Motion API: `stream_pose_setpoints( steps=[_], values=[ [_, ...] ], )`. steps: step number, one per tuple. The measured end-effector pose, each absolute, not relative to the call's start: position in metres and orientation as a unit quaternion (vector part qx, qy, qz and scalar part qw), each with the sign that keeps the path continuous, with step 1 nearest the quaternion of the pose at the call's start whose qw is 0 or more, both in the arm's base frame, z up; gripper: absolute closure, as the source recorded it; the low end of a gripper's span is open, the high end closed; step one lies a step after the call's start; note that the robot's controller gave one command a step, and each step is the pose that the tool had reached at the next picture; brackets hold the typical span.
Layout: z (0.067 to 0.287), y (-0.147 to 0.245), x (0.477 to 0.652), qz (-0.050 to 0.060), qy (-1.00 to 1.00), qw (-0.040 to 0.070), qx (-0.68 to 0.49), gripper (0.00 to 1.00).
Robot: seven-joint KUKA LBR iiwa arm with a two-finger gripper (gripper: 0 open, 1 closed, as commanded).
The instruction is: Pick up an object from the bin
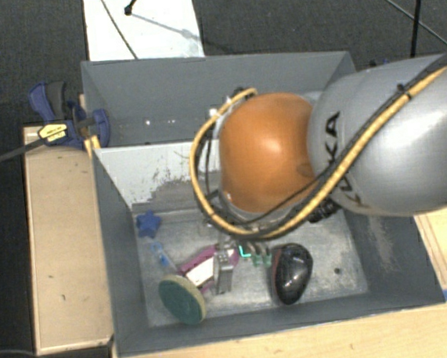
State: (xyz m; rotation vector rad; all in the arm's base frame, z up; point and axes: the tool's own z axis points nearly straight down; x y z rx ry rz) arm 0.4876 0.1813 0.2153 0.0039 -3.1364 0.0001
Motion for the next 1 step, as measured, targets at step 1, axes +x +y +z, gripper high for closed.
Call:
stream_pose_setpoints(
  steps=[1],
  values=[
    [0.1427,0.146,0.514,0.001,-0.998,0.002,0.062,0.0]
  ],
)
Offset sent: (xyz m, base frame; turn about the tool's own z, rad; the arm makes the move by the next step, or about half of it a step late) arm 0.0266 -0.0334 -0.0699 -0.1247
